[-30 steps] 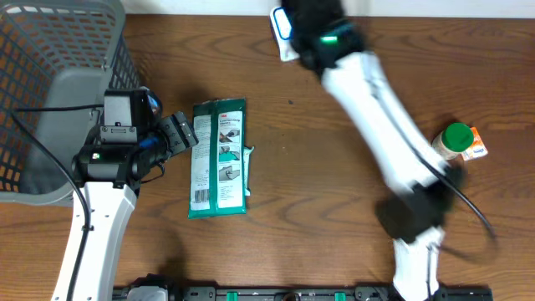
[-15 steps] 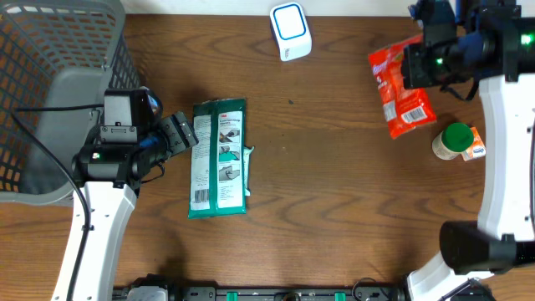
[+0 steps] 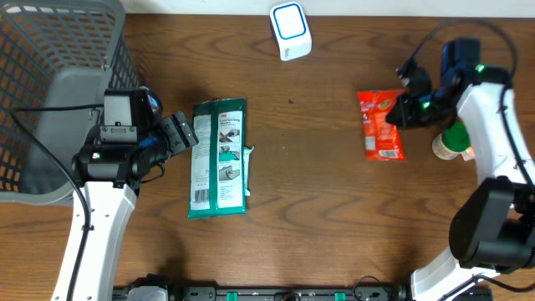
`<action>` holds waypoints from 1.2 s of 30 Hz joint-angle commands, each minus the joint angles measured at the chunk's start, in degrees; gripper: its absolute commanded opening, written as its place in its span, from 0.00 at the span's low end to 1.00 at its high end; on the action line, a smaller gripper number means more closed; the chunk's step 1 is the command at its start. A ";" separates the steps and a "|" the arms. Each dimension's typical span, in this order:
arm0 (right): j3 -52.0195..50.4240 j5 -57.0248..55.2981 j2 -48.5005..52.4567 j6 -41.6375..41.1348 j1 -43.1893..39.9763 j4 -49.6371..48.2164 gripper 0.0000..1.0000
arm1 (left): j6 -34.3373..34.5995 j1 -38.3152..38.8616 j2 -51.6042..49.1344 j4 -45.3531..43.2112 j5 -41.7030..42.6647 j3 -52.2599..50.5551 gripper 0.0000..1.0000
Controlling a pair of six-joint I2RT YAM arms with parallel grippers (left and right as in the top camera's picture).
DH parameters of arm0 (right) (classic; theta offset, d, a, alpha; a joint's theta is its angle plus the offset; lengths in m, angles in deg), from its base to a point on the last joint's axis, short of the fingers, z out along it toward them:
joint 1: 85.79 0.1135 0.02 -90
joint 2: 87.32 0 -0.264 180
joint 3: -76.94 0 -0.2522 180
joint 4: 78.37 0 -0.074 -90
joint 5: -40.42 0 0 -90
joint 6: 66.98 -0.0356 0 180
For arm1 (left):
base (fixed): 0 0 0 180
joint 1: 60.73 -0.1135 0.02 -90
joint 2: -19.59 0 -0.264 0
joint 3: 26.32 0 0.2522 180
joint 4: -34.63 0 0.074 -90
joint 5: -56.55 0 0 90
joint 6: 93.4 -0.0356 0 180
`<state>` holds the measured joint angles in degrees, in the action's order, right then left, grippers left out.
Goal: Scan the item barcode
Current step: 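Carry the red packet right and lower it beside the jar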
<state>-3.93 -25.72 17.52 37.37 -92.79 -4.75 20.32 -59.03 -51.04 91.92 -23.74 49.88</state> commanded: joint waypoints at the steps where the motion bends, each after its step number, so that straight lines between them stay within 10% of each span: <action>1: -7.06 -3.19 -0.57 2.10 -0.90 -7.61 0.01 | -0.55 -0.17 -0.11 0.17 -0.35 0.44 0.87; 5: -11.76 -9.25 -0.57 1.97 -0.90 -14.29 0.01 | -0.55 -0.17 -0.11 0.15 -0.35 0.44 0.87; 11: -13.20 -12.02 -0.59 0.57 -0.90 -17.07 0.71 | -0.55 -0.17 -0.11 0.15 -0.35 0.44 0.87; 15: -11.89 -16.52 -0.63 -5.95 -0.74 -18.21 0.87 | -0.55 -0.17 -0.11 0.15 -0.35 0.44 0.87; 23: -7.19 -2.23 -2.29 -7.06 5.29 -12.00 0.70 | -0.55 -0.17 -0.11 0.17 -0.35 0.44 0.87; 29: -7.54 -8.70 -2.19 -11.21 12.92 -9.40 0.01 | -0.55 -0.17 -0.11 0.17 -0.35 0.44 0.87; 36: -12.90 -16.33 -2.19 -14.58 20.28 -8.90 0.03 | -0.55 -0.17 -0.11 0.15 -0.35 0.44 0.87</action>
<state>-13.55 -37.57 16.54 25.48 -74.78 -11.81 20.32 -59.03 -51.09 91.92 -23.74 49.88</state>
